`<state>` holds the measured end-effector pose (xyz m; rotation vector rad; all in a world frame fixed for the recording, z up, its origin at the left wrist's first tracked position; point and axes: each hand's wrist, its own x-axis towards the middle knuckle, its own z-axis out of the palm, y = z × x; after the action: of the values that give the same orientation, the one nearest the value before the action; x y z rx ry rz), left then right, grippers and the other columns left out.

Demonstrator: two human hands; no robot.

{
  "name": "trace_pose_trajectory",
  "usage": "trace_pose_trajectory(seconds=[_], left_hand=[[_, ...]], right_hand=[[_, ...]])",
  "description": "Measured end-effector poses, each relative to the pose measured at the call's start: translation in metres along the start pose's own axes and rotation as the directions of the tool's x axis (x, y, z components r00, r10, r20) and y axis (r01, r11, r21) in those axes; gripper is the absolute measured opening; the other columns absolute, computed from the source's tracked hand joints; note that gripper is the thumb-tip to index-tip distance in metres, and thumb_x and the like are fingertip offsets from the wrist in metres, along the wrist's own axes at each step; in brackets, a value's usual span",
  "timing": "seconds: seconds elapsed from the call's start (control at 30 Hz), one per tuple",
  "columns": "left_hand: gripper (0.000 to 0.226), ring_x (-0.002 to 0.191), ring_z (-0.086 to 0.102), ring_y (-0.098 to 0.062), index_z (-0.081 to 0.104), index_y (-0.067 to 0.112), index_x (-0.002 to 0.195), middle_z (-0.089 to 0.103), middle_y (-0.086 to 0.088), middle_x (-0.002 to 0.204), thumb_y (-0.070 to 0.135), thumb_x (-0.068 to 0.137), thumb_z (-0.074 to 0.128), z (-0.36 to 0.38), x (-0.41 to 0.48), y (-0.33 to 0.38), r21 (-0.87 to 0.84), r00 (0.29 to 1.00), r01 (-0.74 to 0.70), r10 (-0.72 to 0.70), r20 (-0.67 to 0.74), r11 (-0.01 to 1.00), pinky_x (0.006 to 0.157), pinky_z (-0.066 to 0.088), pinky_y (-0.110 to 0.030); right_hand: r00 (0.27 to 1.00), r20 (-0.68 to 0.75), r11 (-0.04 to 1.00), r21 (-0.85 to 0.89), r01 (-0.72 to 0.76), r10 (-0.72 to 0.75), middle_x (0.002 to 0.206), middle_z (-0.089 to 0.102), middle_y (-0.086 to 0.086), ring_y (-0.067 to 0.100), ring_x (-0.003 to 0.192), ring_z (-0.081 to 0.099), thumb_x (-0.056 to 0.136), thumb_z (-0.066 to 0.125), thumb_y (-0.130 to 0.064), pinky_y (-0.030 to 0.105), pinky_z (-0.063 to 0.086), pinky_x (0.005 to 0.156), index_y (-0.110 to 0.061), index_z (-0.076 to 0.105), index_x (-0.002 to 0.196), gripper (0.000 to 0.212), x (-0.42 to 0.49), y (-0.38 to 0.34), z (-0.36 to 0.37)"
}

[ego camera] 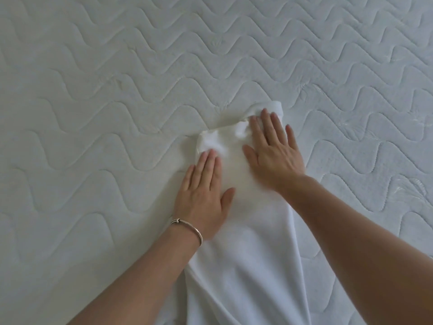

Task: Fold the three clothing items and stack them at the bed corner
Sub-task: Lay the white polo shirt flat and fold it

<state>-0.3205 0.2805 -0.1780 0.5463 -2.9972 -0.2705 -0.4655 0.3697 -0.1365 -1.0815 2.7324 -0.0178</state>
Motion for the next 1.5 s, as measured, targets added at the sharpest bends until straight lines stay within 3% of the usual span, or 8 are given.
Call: trace_pose_trajectory(seconds=[0.3, 0.47, 0.87, 0.93, 1.03, 1.23, 1.37, 1.5], left_hand=[[0.065, 0.136, 0.026, -0.022, 0.039, 0.0, 0.135, 0.037, -0.014, 0.145, 0.043, 0.086, 0.032, 0.003, 0.001, -0.002, -0.013, 0.996, 0.081, -0.081, -0.044, 0.997, 0.106, 0.019, -0.038], [0.065, 0.132, 0.036, -0.03, 0.043, -0.003, 0.132, 0.04, -0.019, 0.141, 0.038, 0.081, 0.036, -0.005, 0.014, 0.01, 0.011, 0.988, 0.095, -0.093, -0.12, 0.995, 0.106, 0.021, -0.039], [0.066, 0.133, 0.031, -0.038, 0.041, -0.005, 0.132, 0.034, -0.025, 0.143, 0.041, 0.084, 0.04, 0.008, 0.037, -0.004, -0.103, 0.984, 0.047, -0.064, -0.167, 0.994, 0.106, 0.018, -0.039], [0.056, 0.127, 0.035, -0.044, 0.041, -0.007, 0.13, 0.036, -0.031, 0.138, 0.028, 0.087, 0.045, 0.006, 0.042, -0.01, -0.295, 0.944, 0.14, -0.218, -0.249, 0.945, 0.105, 0.021, -0.038], [0.05, 0.107, 0.052, -0.037, 0.04, -0.006, 0.13, 0.051, -0.023, 0.12, 0.012, 0.085, 0.054, -0.007, 0.05, -0.017, -0.655, 0.832, 0.305, -0.528, -0.169, 0.691, 0.093, 0.036, -0.032], [0.047, 0.071, 0.055, 0.0, 0.048, 0.008, 0.125, 0.056, 0.004, 0.092, 0.0, 0.08, 0.06, -0.022, 0.068, -0.016, -0.823, 0.797, 0.267, -0.595, -0.104, 0.501, 0.067, 0.041, -0.005], [0.043, 0.067, 0.055, -0.001, 0.052, 0.008, 0.122, 0.058, 0.003, 0.092, -0.001, 0.08, 0.059, -0.022, 0.083, -0.02, -0.794, 0.8, 0.275, -0.588, -0.124, 0.542, 0.071, 0.044, -0.012], [0.039, 0.095, 0.059, -0.025, 0.054, 0.004, 0.121, 0.06, -0.012, 0.109, 0.002, 0.081, 0.058, -0.009, 0.081, -0.024, -0.725, 0.829, 0.315, -0.55, -0.105, 0.612, 0.089, 0.046, -0.032]], right_hand=[[0.999, 0.048, 1.0, 0.0, -0.015, 0.015, 0.154, -0.021, 0.0, 0.014, 0.141, -0.019, 0.093, 0.015, -0.057, 0.04, -0.012, 0.114, -0.021, -0.017, 0.145, 0.071, 0.012, 0.001, 0.016], [0.992, -0.123, 0.999, 0.031, 0.007, -0.004, 0.157, -0.008, -0.002, 0.015, 0.143, -0.013, 0.094, 0.02, -0.049, 0.041, -0.018, 0.11, -0.02, -0.002, 0.148, 0.066, 0.009, -0.006, 0.005], [0.999, -0.034, 0.998, 0.06, 0.01, -0.008, 0.155, -0.016, -0.008, 0.012, 0.142, -0.016, 0.095, 0.016, -0.05, 0.042, -0.009, 0.113, -0.029, -0.012, 0.146, 0.062, 0.019, -0.003, 0.025], [0.998, -0.055, 0.995, 0.096, 0.015, -0.01, 0.156, -0.012, -0.008, 0.012, 0.142, -0.013, 0.096, 0.019, -0.048, 0.042, -0.006, 0.114, -0.03, -0.008, 0.147, 0.06, 0.018, -0.003, 0.023], [0.998, -0.06, 0.991, 0.135, 0.009, -0.001, 0.156, -0.01, -0.01, 0.01, 0.143, -0.011, 0.097, 0.021, -0.046, 0.042, -0.005, 0.114, -0.032, -0.006, 0.147, 0.058, 0.016, -0.001, 0.021], [0.993, -0.113, 0.988, 0.152, -0.022, 0.04, 0.157, -0.003, -0.01, 0.011, 0.143, -0.007, 0.098, 0.02, -0.041, 0.042, -0.011, 0.113, -0.034, 0.001, 0.147, 0.053, 0.011, -0.001, 0.014], [0.992, -0.115, 0.992, 0.12, -0.045, 0.059, 0.157, -0.002, -0.009, 0.013, 0.144, -0.005, 0.098, 0.019, -0.039, 0.045, -0.012, 0.112, -0.036, 0.001, 0.147, 0.052, 0.006, 0.002, 0.014], [0.998, -0.05, 0.995, 0.09, -0.034, 0.039, 0.157, -0.009, -0.008, 0.014, 0.143, -0.01, 0.096, 0.019, -0.047, 0.048, -0.011, 0.113, -0.035, -0.004, 0.146, 0.057, 0.008, 0.001, 0.014]])
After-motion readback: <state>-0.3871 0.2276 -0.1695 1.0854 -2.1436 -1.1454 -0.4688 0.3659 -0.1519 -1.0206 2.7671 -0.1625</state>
